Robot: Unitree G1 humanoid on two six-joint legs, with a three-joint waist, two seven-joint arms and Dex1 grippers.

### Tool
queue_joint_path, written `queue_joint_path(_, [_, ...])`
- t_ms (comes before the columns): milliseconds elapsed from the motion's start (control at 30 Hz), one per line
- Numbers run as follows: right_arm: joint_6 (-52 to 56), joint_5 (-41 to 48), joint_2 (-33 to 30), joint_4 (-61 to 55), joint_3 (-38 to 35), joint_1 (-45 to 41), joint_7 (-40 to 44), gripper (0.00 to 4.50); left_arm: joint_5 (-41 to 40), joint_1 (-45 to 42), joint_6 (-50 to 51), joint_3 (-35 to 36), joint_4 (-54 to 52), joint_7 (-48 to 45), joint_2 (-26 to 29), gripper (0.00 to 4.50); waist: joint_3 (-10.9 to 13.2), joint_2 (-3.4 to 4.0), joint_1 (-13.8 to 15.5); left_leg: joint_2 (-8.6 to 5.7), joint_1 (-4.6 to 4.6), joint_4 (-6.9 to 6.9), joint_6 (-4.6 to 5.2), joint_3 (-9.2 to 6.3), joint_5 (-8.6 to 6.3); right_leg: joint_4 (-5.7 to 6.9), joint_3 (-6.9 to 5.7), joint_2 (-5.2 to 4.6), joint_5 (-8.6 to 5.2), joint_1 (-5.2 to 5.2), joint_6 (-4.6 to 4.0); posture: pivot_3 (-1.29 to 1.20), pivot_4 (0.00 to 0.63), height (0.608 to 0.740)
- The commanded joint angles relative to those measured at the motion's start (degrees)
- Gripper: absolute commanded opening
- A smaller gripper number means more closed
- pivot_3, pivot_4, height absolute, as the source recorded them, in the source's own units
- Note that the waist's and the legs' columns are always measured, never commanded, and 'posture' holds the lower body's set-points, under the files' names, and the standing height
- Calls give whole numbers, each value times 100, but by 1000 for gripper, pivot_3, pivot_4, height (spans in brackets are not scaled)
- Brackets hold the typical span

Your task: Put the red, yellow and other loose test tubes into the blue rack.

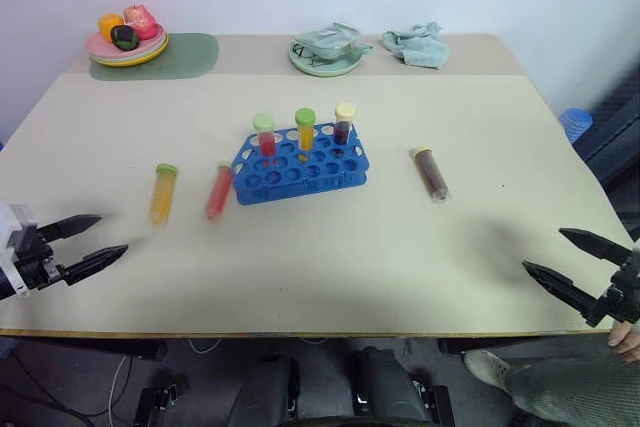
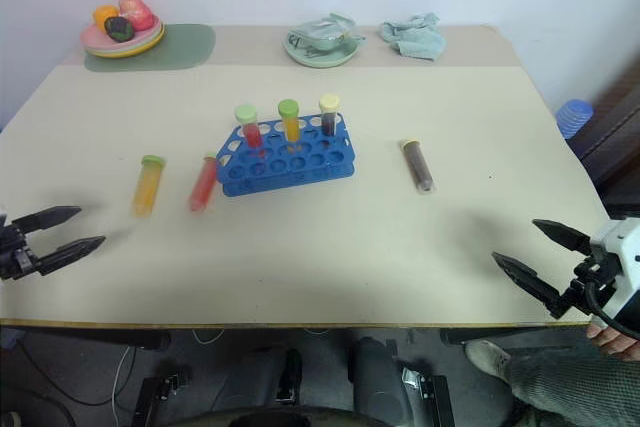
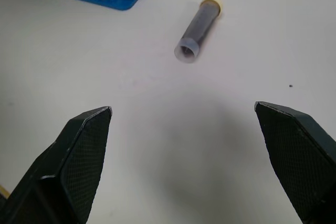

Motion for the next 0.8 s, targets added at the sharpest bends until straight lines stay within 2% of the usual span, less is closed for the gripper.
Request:
queue_joint_path(33, [-62, 73, -5, -64, -208, 7, 10, 4500, -85, 16, -9, 235, -151, 28, 72, 4413, 0, 0, 2, 0, 0, 0, 0, 0, 0, 0, 0, 0, 0, 0, 0, 0, 150, 740])
queue_joint_path(800, [420, 102, -150, -318, 0, -444, -246, 4500, -570, 308, 916, 310, -1376, 287, -194, 4413, 0, 1, 8, 0, 0, 0, 0, 1, 0, 0, 0, 0, 3, -1, 5, 0, 150, 740])
